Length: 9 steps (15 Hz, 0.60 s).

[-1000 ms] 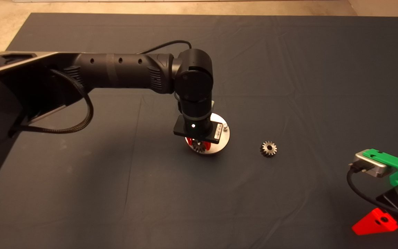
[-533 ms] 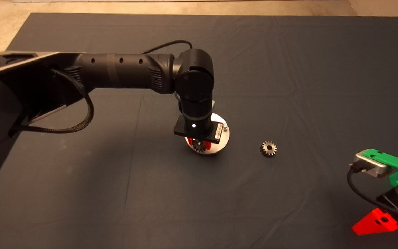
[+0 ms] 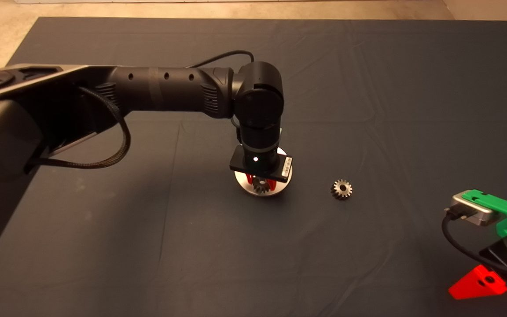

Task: Install three planetary gears onto the carrier pins

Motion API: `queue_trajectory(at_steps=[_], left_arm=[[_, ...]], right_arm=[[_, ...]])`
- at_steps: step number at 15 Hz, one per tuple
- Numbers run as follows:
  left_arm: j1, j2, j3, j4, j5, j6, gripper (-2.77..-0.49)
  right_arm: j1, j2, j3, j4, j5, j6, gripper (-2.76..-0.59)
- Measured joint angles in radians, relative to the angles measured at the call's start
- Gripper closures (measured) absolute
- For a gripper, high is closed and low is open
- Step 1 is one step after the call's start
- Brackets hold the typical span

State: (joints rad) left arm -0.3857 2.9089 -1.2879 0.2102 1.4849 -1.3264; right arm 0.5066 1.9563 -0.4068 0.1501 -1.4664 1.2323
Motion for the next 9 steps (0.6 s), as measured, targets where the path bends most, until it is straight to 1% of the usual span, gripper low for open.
queue_trajectory(at_steps=[2,4,9], left_arm=[[0.0,0.0,0.0,0.0,0.002,0.006,-0.8],[0.0,0.0,0.0,0.0,0.009,0.018,-0.8],[0.0,0.0,-0.002,0.0,0.022,0.023,-0.8]], right_arm=[[0.0,0.0,0.0,0.0,0.0,0.0,-2.75],[0.0,0.0,0.0,0.0,0.0,0.0,-2.75],[0.0,0.0,0.0,0.0,0.0,0.0,-2.75]])
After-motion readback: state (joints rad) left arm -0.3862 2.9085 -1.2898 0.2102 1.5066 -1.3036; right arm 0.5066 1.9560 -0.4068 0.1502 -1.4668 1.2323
